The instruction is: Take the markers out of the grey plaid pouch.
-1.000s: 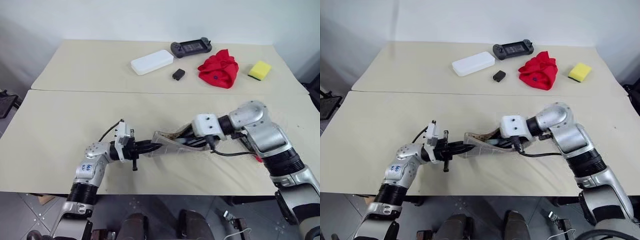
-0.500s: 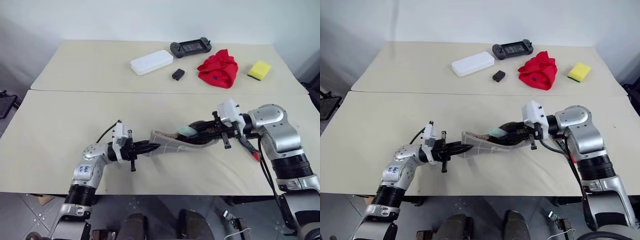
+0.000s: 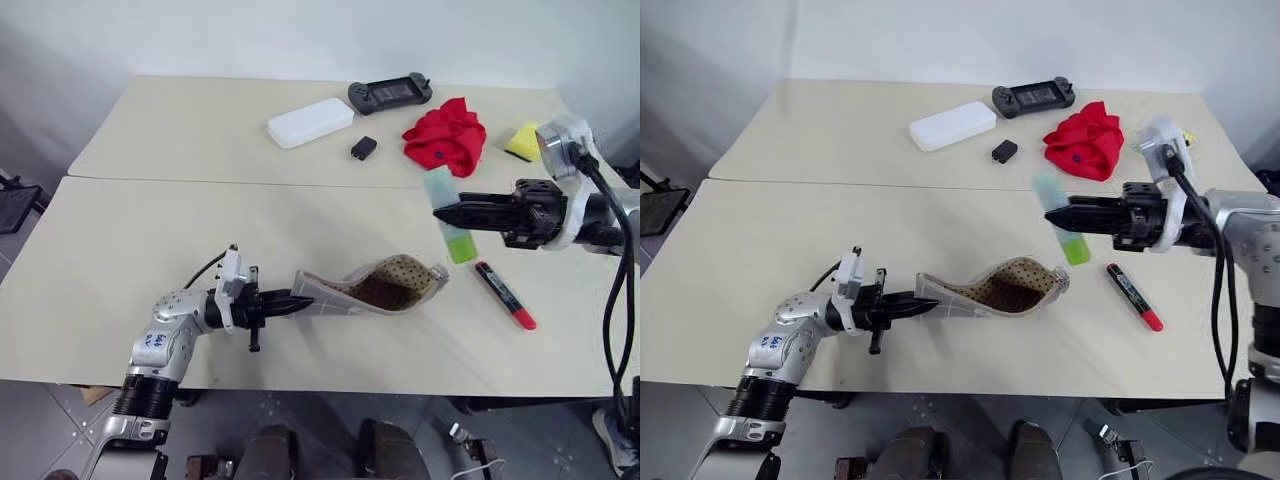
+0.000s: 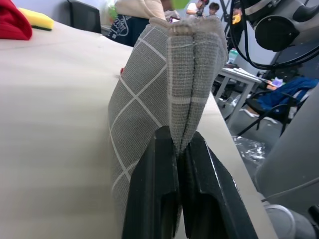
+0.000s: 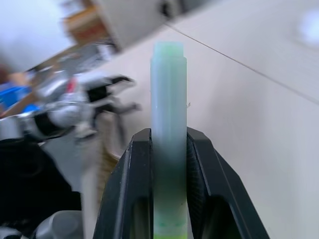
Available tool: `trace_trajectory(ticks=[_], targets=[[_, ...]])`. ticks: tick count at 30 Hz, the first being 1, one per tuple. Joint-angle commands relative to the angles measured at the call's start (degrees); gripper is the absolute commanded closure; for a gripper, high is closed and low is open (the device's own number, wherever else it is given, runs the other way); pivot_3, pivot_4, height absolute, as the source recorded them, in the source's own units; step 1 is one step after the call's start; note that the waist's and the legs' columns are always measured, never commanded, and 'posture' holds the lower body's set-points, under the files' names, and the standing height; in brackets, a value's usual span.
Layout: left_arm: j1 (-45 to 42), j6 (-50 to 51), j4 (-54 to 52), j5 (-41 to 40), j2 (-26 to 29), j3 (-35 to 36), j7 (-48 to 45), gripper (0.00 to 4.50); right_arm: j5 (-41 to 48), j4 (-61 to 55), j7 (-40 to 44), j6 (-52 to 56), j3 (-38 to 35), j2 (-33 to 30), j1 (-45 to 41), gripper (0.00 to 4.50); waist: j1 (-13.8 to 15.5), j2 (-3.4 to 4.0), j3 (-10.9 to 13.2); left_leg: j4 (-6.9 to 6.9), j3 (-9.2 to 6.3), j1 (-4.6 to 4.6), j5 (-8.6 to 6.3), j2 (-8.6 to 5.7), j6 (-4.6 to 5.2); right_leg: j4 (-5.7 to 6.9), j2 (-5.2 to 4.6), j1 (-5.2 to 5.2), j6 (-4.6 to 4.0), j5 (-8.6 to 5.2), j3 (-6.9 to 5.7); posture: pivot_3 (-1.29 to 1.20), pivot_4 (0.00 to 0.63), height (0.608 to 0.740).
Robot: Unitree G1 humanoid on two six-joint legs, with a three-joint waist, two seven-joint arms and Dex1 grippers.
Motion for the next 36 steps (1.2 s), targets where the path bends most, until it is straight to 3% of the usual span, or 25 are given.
trace_trajectory(ticks=[1,8,14,17,21,26,33,36], targets=[[0.51,0.73,-1.3,-1.18,0.46,0.55,-0.28,4.5,-6.74,1.9,-0.26,-2.74,1.51,-4.54,5.87,4.06,0.13,0.0,0.0,-0.02,0.03,0.0,0.0,-0.05,0.0,-0.02,0.0,0.0,0.0,0.0,0.0,0.0,0.15,0.74],[0.64,1.52,-1.4,-1.5,0.96,1.47,0.14,4.5,-16.32,0.1,-7.96,-5.76,4.75,-3.74,15.3,4.06,0.03,0.13,0.04,0.0,0.08,-0.02,-0.01,-0.31,0.04,-0.06,-0.02,0.01,0.09,0.05,0.01,0.0,0.15,0.74],[1.32,2.66,-2.46,-2.62,2.25,2.85,0.79,4.5,-20.0,0.4,-12.45,-7.24,3.05,-2.84,19.16,4.06,0.12,0.14,0.05,0.01,0.07,-0.01,-0.01,-0.33,0.04,-0.07,-0.03,0.01,0.09,0.05,0.01,0.0,0.15,0.74],[1.62,3.67,-3.07,-3.28,2.74,3.53,1.12,4.5,-18.7,-0.89,-9.35,-6.26,3.05,-4.31,19.94,3.06,0.13,0.14,0.05,0.02,0.06,-0.01,-0.01,-0.33,0.04,-0.1,-0.02,0.05,0.1,0.05,0.01,0.0,0.15,0.74],[1.99,5.93,-4.22,-4.62,3.29,4.58,1.73,4.5,-18.84,-0.85,-8.06,-13.48,0.35,-1.93,19.39,1.76,0.17,0.15,0.05,0.01,0.04,-0.02,-0.01,-0.32,0.04,-0.11,-0.02,0.05,0.1,0.05,0.0,0.0,0.15,0.74],[4.11,22.14,-9.04,-16.71,5.93,12.0,8.74,4.5,-17.75,0.64,-1.65,-33.41,-5.11,4.09,19.25,0.12,-0.03,0.13,0.07,-0.02,0.02,-0.01,-0.01,-0.31,0.04,-0.14,0.0,0.06,0.11,0.06,0.0,0.0,0.15,0.74],[12.21,41.04,-12.31,-40.05,6.61,32.81,31.95,4.5,-15.73,-2.18,4.0,-44.65,-4.46,12.33,19.68,0.05,-0.69,0.14,0.1,-0.05,0.02,0.06,-0.02,0.1,0.02,-0.11,0.03,0.09,0.11,0.06,0.05,0.0,0.15,0.74],[18.68,41.49,-12.89,-51.61,3.4,42.36,47.77,4.5,-16.11,-4.72,6.57,-49.87,-1.93,16.36,21.02,0.05,-1.21,0.15,0.09,-0.05,-0.03,0.08,-0.02,0.11,0.01,-0.11,0.02,0.1,0.11,0.06,0.06,0.0,0.15,0.74]])
